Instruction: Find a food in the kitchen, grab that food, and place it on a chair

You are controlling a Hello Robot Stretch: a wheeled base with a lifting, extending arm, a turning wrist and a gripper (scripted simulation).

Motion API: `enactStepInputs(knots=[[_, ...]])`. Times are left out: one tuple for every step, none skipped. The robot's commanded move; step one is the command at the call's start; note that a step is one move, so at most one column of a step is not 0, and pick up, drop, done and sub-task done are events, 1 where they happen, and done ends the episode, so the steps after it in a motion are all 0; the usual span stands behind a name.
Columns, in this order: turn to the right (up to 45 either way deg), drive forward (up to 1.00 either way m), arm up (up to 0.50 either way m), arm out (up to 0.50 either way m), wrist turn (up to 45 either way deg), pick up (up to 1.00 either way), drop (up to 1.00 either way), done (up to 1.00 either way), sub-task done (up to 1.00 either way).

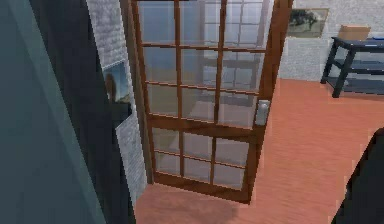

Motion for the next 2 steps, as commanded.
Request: enactStepInputs(knots=[[3.0,0.0,0.0,0.0,0.0,0.0,0.0,0.0,0.0],[0.0,0.6,0.0,0.0,0.0,0.0,0.0,0.0,0.0]])
